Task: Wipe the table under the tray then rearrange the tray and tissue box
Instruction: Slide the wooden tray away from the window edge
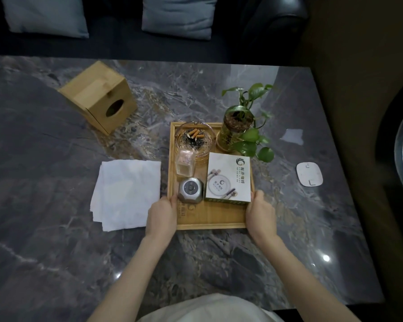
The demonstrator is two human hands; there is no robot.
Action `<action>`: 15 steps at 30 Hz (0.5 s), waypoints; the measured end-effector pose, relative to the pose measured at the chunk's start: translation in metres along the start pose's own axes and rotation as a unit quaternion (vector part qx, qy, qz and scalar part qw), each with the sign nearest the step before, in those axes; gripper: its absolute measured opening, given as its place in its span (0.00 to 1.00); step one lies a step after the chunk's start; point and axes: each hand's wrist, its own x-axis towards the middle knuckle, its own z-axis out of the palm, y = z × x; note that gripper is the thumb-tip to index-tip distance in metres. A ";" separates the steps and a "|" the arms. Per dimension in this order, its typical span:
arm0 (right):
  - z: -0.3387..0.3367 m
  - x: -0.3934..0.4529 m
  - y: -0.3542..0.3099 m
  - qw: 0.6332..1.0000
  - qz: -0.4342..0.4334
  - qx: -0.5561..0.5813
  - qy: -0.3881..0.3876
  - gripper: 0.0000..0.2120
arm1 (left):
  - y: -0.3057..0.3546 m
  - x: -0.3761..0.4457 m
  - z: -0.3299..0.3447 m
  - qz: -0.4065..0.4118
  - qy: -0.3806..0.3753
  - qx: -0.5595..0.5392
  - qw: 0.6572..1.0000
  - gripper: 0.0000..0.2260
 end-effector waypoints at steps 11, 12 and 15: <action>-0.018 0.004 -0.002 0.979 -0.074 -0.181 -0.056 0.11 | 0.011 -0.003 -0.005 0.003 -0.026 0.140 0.990 0.22; -0.018 0.004 -0.001 0.978 -0.078 -0.185 -0.057 0.11 | 0.011 -0.003 -0.005 0.006 -0.026 0.142 0.990 0.22; -0.016 0.004 0.001 0.975 -0.086 -0.195 -0.058 0.11 | 0.011 -0.003 -0.004 0.006 -0.031 0.149 0.988 0.22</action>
